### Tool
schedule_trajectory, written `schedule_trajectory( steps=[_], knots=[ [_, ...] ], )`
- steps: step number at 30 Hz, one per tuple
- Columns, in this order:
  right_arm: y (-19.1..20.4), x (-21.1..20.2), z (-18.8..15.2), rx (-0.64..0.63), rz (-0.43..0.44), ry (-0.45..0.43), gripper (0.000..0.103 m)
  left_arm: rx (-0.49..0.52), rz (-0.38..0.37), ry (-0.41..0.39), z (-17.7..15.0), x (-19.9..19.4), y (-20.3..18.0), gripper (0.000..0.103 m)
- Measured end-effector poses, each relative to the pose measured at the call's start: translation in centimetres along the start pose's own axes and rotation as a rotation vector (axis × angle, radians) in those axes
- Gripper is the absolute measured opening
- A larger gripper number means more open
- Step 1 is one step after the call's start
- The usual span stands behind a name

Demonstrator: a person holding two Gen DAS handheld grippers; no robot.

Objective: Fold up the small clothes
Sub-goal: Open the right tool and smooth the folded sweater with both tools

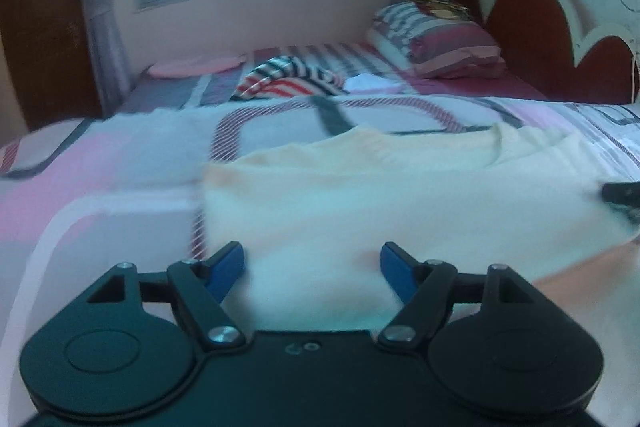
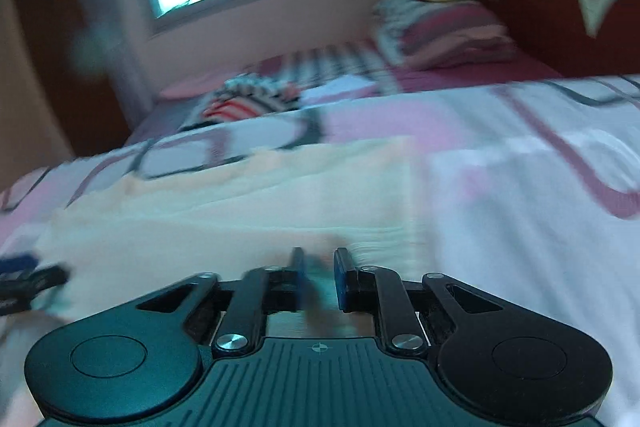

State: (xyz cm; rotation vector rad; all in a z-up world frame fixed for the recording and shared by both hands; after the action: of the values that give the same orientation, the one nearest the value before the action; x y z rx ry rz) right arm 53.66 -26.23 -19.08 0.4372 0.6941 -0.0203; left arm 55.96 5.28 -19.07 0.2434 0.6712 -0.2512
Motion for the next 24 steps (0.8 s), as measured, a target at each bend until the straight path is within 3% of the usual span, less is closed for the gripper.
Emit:
schedule_trajectory(
  steps=[3,9,12,15,24],
  knots=[
    [-0.8,-0.6,0.2,0.016,0.002,0.005,0.014,-0.008,-0.015,-0.001,-0.3,-0.3,0.4,0.076],
    [2.0,-2.9,-0.5,-0.065,0.035,-0.002,0.015,0.046,0.014,-0.024,0.5,-2.8,-1.8,0.074],
    [2.8,-3.2,-1.7,-0.104,0.041,0.009,0.015,0.059,0.035,0.006,-0.2,-2.3,-2.5,0.074],
    [2.1,-1.9,-2.9,-0.128,0.002,0.060,0.015,0.020,0.025,0.023,-1.0,-1.7,-2.1,0.076],
    [1.7,-1.6,-3.0,-0.143,0.031,0.071,0.014,-0.019,0.047,0.040,-1.4,-1.6,-1.7,0.080]
  ],
)
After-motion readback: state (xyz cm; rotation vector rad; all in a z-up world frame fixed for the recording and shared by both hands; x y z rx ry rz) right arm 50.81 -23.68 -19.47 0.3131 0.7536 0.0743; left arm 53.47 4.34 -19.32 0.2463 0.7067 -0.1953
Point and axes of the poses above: each gripper's, at about its wrist camera, not at the fingertips, and x roughly the way its jaws point, y to its left, z to its top, the point moved 10 cm from there along x, roughly the way its jaws point, and after that the axes turned 8 degrees about x, right-handed, at the moved point
